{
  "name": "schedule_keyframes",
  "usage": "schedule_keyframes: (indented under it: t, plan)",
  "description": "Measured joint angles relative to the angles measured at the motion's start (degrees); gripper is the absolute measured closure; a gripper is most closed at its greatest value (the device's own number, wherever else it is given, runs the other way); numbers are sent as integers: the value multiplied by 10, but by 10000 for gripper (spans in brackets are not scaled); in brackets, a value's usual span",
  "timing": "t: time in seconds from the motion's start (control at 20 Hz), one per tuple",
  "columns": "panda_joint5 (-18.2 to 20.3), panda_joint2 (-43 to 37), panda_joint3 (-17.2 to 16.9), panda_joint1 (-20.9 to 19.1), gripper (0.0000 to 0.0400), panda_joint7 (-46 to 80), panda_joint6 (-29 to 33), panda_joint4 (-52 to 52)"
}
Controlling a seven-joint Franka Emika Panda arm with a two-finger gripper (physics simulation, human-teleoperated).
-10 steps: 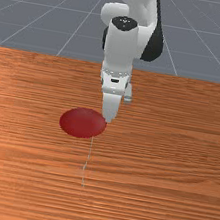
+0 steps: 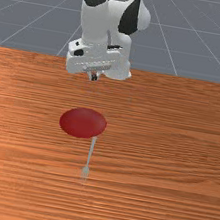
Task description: Put the fork on the plate
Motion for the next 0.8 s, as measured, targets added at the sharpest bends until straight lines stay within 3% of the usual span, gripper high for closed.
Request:
schedule_keyframes:
  t: [0.1,0.2,0.5,0.7,0.75,0.8]
  plan:
    - [31,0,-4,-2,393,150,-17,0]
    - [46,1,-6,-4,397,202,-19,-1]
    - [53,19,-7,-5,400,223,19,0]
    - [47,78,-8,-6,400,226,23,51]
    - [45,104,-9,-6,243,228,23,82]
    - [42,136,-8,-6,148,233,23,123]
